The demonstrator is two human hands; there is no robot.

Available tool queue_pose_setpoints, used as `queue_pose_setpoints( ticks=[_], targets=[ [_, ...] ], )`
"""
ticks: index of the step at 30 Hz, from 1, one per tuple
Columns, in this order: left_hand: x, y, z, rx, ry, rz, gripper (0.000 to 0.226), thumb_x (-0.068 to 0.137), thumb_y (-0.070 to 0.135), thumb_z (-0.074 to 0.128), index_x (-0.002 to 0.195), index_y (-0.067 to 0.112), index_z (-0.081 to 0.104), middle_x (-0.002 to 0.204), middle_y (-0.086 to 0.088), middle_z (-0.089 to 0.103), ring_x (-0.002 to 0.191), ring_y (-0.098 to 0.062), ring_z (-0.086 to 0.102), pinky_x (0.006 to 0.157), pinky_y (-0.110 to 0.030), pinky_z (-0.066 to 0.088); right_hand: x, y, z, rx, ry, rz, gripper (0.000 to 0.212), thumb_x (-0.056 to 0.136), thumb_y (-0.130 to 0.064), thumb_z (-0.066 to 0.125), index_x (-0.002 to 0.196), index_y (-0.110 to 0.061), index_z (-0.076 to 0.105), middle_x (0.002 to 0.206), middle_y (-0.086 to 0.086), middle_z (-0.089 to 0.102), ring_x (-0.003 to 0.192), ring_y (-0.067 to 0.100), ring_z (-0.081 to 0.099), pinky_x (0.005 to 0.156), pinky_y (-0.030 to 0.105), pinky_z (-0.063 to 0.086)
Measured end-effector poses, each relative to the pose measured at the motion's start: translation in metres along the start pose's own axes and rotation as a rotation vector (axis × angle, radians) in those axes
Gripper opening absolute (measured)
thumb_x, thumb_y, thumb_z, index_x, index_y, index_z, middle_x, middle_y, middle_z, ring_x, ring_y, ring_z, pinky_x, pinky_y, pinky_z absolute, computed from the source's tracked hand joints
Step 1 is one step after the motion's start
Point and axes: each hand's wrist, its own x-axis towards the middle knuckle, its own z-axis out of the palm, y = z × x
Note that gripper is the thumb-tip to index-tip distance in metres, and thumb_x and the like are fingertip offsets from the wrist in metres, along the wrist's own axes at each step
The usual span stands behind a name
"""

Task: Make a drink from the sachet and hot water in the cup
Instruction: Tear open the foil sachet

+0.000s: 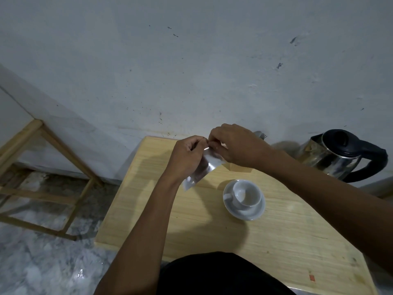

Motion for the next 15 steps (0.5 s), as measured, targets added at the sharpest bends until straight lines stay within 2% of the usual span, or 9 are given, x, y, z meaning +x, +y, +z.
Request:
queue_pose_setpoints(
  ticks=[3,5,10,13,15],
  targets=[
    [0.001,0.001,-0.002,0.07,-0.011,0.054,0.021,0.095,0.023,0.051,0.088,0.02,0.071,0.083,0.004,0.072,0.073,0.002,0.061,0.063,-0.005,0.044,0.003,0.006,-0.007,0.223,-0.072,0.126,0.015,0.09,-0.033,0.064,0.091,-0.019,0.069,0.08,-0.008,0.069,0.074,0.01,0.063,0.07,0.034,0.053],
    [0.001,0.001,-0.003,0.099,-0.013,0.085,0.02,0.095,0.023,0.052,0.087,0.022,0.071,0.078,0.009,0.07,0.068,0.007,0.059,0.062,-0.003,0.043,0.005,0.008,-0.009,0.259,-0.084,0.131,0.015,0.089,-0.034,0.068,0.09,-0.019,0.072,0.08,-0.008,0.071,0.074,0.009,0.064,0.071,0.033,0.054],
    [0.001,0.005,-0.001,0.033,0.031,0.029,0.022,0.095,0.019,0.052,0.088,0.016,0.072,0.081,0.002,0.071,0.071,0.0,0.06,0.06,-0.004,0.044,0.001,0.003,0.002,0.072,0.072,-0.024,0.019,0.091,-0.024,0.059,0.092,-0.012,0.073,0.074,0.004,0.071,0.069,0.024,0.063,0.068,0.041,0.05],
    [0.0,0.007,0.0,-0.023,0.041,-0.057,0.022,0.094,0.018,0.051,0.089,0.015,0.072,0.079,0.008,0.07,0.066,0.009,0.062,0.056,0.0,0.043,-0.004,0.0,0.012,-0.056,0.144,-0.13,0.024,0.092,-0.019,0.052,0.091,-0.009,0.073,0.072,0.007,0.07,0.065,0.025,0.06,0.062,0.04,0.047],
    [-0.002,0.006,0.0,-0.048,0.043,-0.06,0.022,0.094,0.02,0.051,0.089,0.013,0.072,0.081,0.006,0.071,0.066,0.011,0.061,0.058,-0.001,0.044,-0.006,0.0,0.012,-0.03,0.19,-0.112,0.026,0.091,-0.021,0.051,0.09,-0.009,0.074,0.075,0.005,0.072,0.066,0.025,0.062,0.062,0.039,0.048]
  ],
)
